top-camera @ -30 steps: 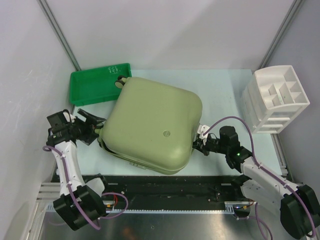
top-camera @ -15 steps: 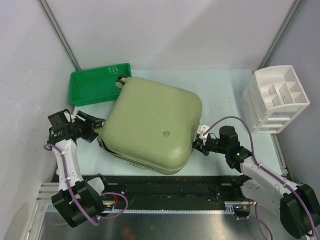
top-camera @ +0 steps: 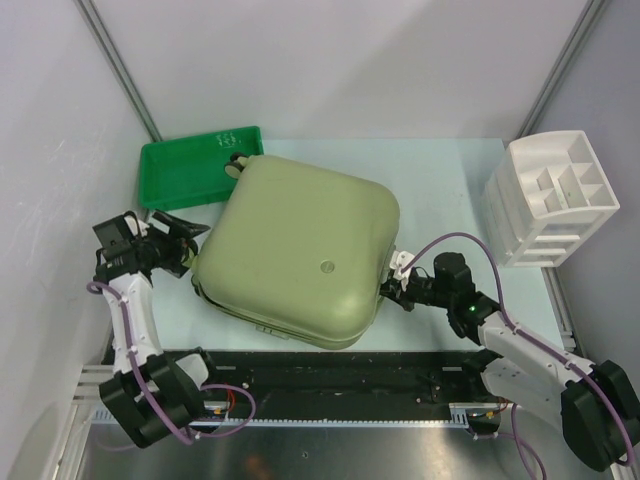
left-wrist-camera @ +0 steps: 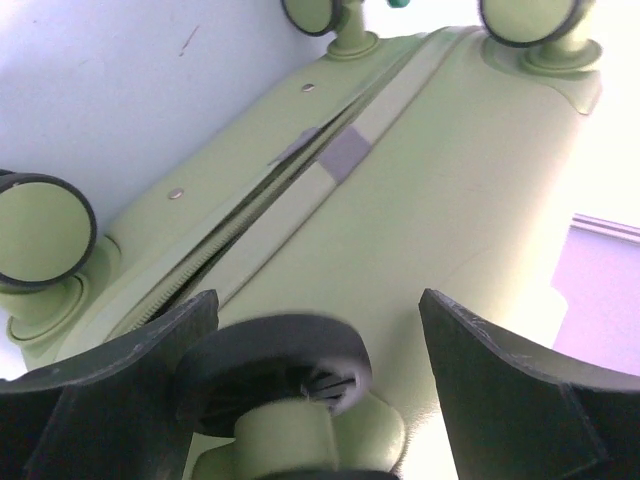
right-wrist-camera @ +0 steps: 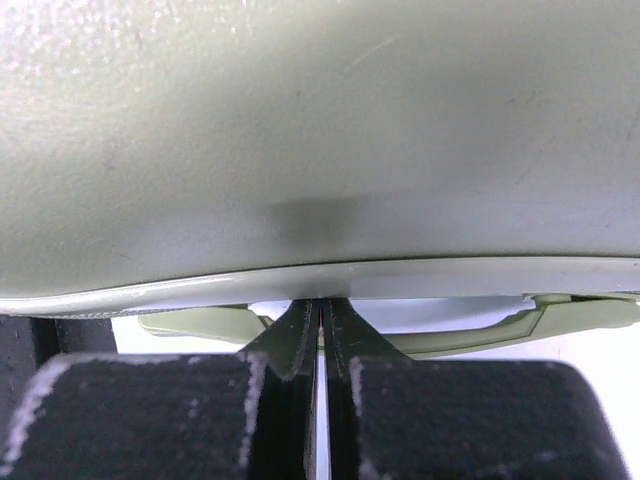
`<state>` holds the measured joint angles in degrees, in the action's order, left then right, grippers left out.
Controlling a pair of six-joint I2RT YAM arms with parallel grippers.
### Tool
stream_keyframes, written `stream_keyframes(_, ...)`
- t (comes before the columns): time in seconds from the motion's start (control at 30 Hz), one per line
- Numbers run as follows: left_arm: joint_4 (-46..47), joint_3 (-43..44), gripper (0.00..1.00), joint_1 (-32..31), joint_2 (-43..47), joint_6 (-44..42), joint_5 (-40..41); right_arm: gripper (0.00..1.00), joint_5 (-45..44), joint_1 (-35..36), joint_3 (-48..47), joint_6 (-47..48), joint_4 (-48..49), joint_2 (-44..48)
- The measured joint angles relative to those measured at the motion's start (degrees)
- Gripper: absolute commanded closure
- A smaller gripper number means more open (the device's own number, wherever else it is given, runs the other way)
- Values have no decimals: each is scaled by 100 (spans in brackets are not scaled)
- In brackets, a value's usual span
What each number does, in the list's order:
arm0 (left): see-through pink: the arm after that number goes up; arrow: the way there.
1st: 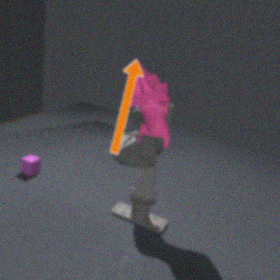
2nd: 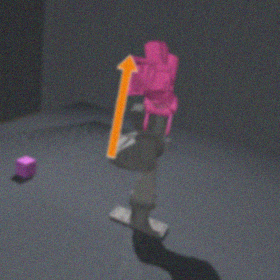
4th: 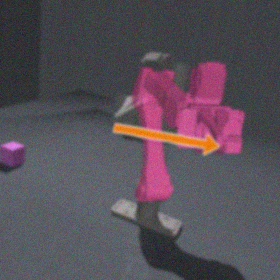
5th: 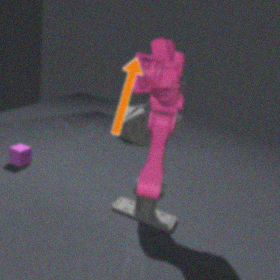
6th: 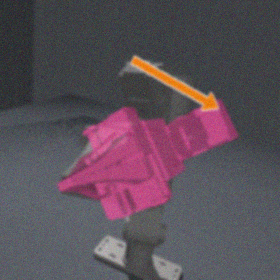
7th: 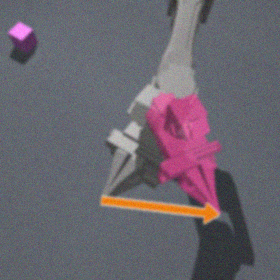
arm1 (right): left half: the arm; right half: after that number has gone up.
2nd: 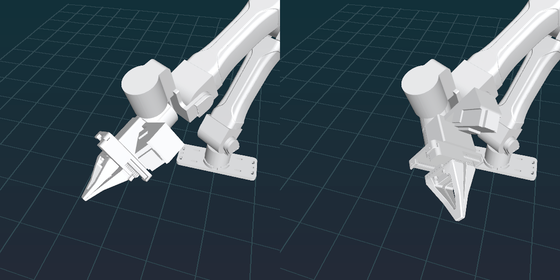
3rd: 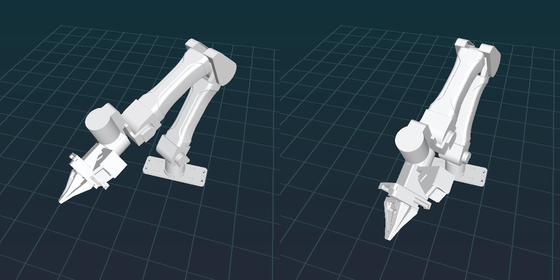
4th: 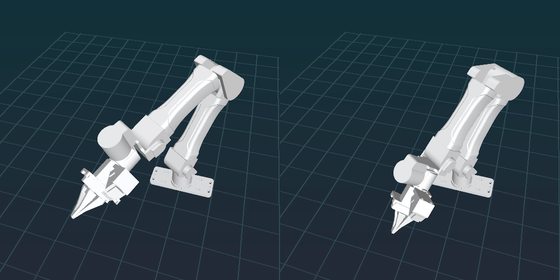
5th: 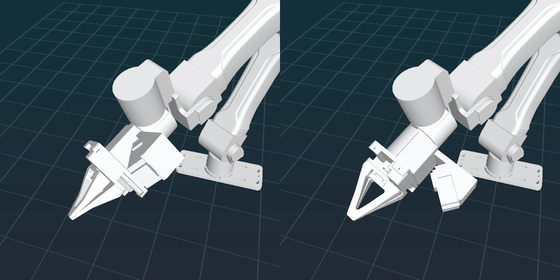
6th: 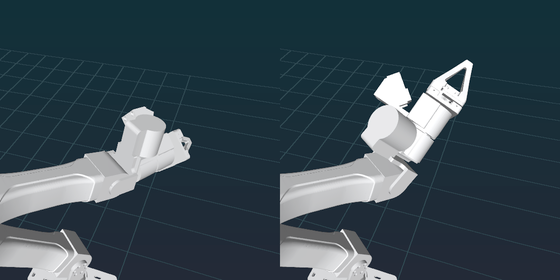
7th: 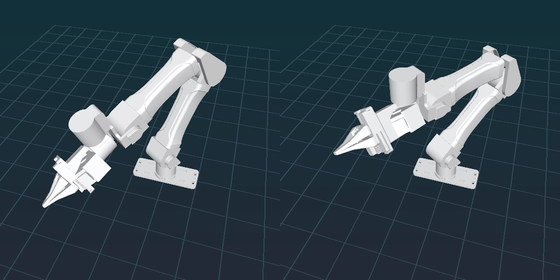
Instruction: Open, take out, and arrange the luggage
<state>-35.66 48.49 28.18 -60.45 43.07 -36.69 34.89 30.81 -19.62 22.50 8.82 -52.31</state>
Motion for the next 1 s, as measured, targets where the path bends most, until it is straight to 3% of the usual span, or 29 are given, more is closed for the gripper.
stream_keyframes(0.37, 164, -105, 0, 155, 756, 44, -11, 100, -17, 11, 0, 4, -7, 2)
stream_keyframes(0.8, -273, -437, 1, 367, 1001, -354, 459, 100, -22, 22, 0, 15, -24, 15)
stream_keyframes(1.0, -363, -468, 8, 459, 1069, -367, 459, 100, -24, 22, 2, 15, -24, 15)
